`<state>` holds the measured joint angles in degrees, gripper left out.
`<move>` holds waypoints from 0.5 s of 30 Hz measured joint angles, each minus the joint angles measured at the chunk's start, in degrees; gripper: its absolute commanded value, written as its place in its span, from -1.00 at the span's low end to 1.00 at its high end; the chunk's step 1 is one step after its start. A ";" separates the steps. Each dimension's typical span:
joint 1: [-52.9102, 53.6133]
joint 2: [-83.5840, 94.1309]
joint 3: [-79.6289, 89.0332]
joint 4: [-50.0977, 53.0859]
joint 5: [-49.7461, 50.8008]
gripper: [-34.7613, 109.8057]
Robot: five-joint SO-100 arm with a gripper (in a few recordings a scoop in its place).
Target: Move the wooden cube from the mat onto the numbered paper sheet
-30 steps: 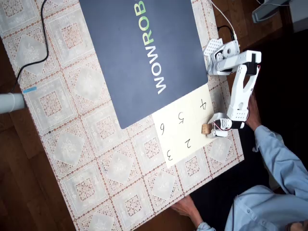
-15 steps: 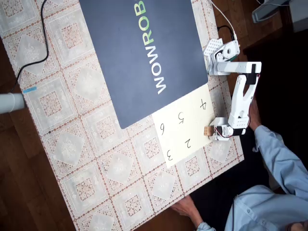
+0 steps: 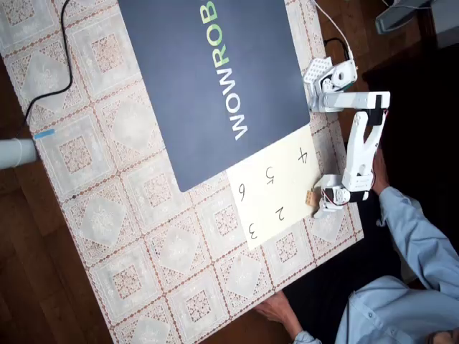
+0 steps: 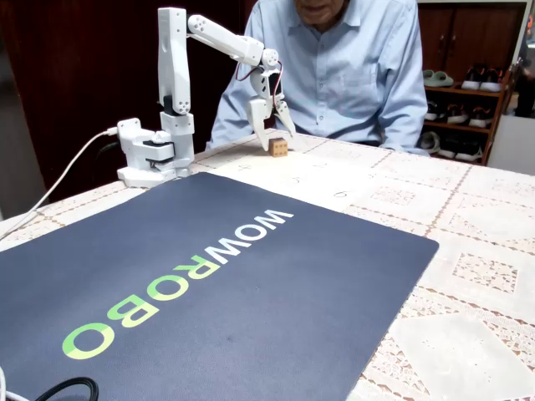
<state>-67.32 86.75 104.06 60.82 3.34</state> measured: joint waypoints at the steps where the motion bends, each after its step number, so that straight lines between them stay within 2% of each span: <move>1: 0.18 1.05 0.00 0.62 0.00 -0.06; 4: 0.09 6.86 1.76 2.37 -0.70 -0.13; 9: 5.45 25.66 9.14 3.43 -5.89 -0.50; 11: 12.13 35.07 12.57 2.99 -9.05 -0.52; 15: 31.90 48.34 18.46 0.35 -13.36 -0.52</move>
<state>-35.42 135.09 122.52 61.17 -10.02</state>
